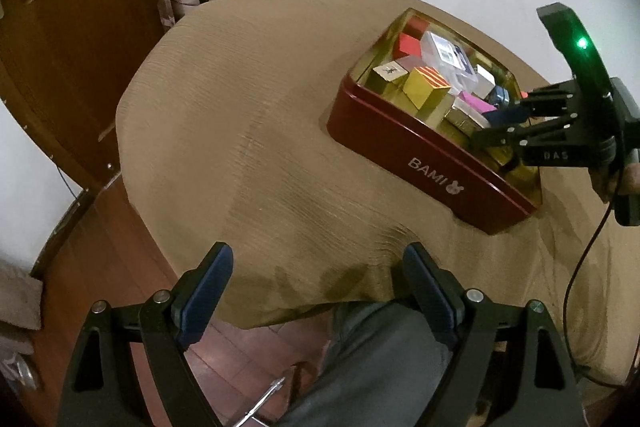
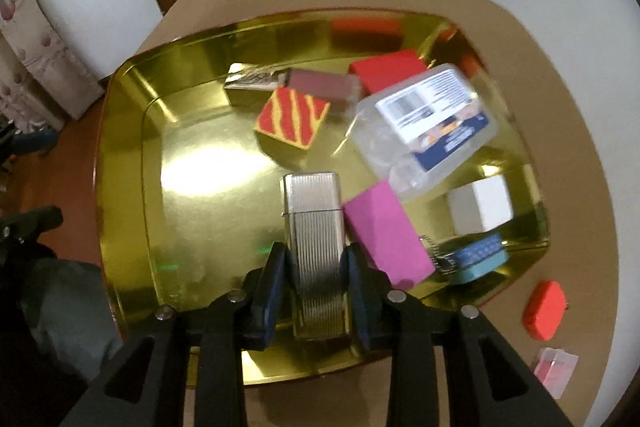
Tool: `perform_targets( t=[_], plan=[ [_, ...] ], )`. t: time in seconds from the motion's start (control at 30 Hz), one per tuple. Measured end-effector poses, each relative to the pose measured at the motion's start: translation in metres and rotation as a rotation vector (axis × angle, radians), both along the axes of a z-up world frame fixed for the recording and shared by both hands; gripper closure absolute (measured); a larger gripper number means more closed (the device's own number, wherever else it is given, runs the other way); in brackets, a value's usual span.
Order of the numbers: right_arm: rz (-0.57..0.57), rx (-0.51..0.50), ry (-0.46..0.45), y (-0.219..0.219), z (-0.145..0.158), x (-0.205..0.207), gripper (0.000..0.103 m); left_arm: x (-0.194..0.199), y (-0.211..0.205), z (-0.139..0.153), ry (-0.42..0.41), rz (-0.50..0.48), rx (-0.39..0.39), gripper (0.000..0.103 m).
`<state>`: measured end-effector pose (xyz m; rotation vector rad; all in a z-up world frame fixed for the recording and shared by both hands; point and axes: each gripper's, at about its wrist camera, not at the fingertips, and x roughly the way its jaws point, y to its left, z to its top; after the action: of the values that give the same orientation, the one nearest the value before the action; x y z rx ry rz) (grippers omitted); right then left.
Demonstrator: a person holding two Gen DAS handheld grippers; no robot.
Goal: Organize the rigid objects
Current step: 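Lower the silver lighter into the tin and open the right tool, then move the left tool toward the clear case with red contents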
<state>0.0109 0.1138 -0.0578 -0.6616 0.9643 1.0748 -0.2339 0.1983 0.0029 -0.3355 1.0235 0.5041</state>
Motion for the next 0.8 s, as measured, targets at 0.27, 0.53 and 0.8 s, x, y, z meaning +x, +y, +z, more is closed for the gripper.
perform_targets(
  t=[0.27,0.53,0.8],
  plan=[
    [-0.222,0.305,0.008,-0.069,0.032,0.002,0.069,0.001,-0.005,0.001,-0.004,-0.017,0.037,0.019],
    [-0.798,0.288,-0.184,-0.23,-0.004,-0.001,0.069,0.001,-0.018,0.009,-0.028,-0.062,0.093,0.019],
    [-1.074,0.051,-0.306,-0.352,-0.046,-0.001,0.069,0.014,-0.07,0.03,-0.076,-0.222,0.18,0.019]
  ],
)
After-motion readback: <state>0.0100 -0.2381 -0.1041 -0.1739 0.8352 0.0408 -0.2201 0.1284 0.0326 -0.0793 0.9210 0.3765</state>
